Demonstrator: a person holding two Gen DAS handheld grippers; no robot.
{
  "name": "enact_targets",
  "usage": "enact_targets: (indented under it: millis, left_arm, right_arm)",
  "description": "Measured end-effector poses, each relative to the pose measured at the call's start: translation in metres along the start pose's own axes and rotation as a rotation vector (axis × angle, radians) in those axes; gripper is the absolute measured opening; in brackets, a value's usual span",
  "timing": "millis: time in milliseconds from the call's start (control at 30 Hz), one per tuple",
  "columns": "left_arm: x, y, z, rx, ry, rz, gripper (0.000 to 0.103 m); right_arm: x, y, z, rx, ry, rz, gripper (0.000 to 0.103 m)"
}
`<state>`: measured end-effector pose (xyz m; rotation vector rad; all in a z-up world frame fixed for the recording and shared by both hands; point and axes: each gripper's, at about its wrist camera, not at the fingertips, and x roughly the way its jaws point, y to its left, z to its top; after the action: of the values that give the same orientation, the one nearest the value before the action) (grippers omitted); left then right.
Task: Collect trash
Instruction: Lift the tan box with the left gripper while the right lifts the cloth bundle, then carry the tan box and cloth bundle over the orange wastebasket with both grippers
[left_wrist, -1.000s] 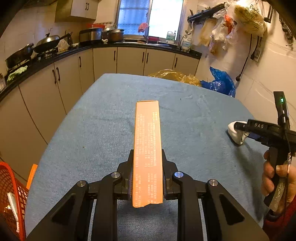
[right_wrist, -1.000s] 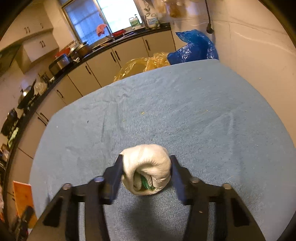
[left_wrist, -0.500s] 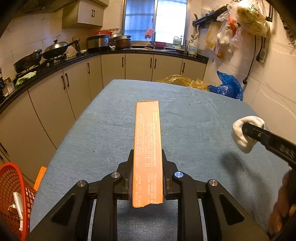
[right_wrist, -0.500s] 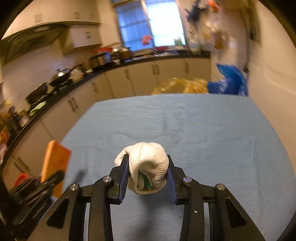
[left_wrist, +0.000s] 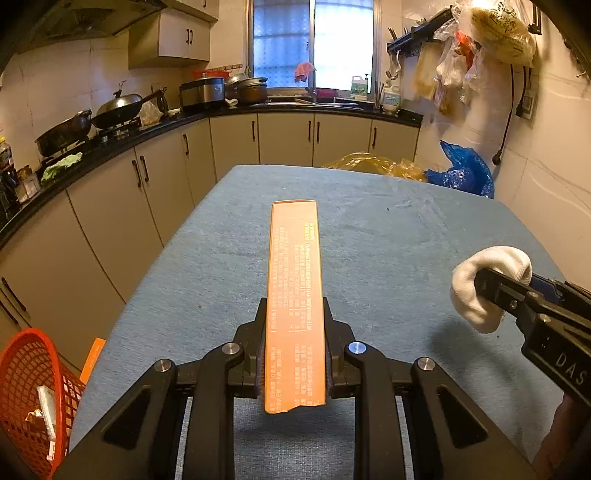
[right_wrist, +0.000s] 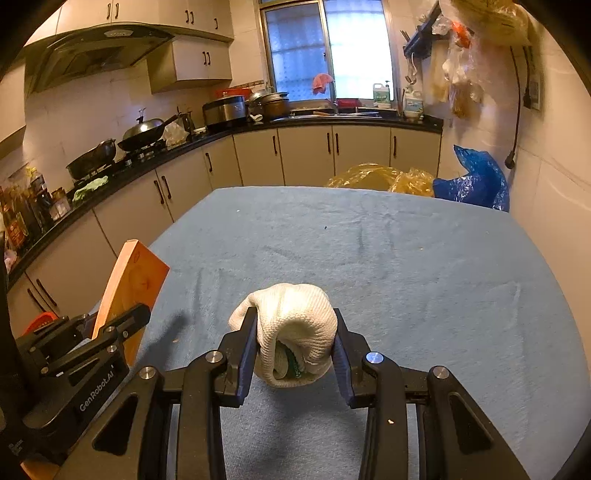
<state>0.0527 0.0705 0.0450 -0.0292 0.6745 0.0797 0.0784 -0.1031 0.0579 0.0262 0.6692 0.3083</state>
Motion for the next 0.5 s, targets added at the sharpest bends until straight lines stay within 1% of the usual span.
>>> enact_targets:
  millis: [300, 500]
  left_arm:
    - [-0.0002, -0.0021, -0.0003, 0.006, -0.007, 0.023, 0.022]
    - [-0.0034, -0.0029, 0.0017, -0.001, -0.005, 0.014, 0.022]
  right_arm:
    - [0.0027, 0.0002, 0.0, -0.007, 0.0, -0.003, 0.04]
    - [0.0007, 0.0027, 0.0012, -0.027, -0.011, -0.021, 0.04]
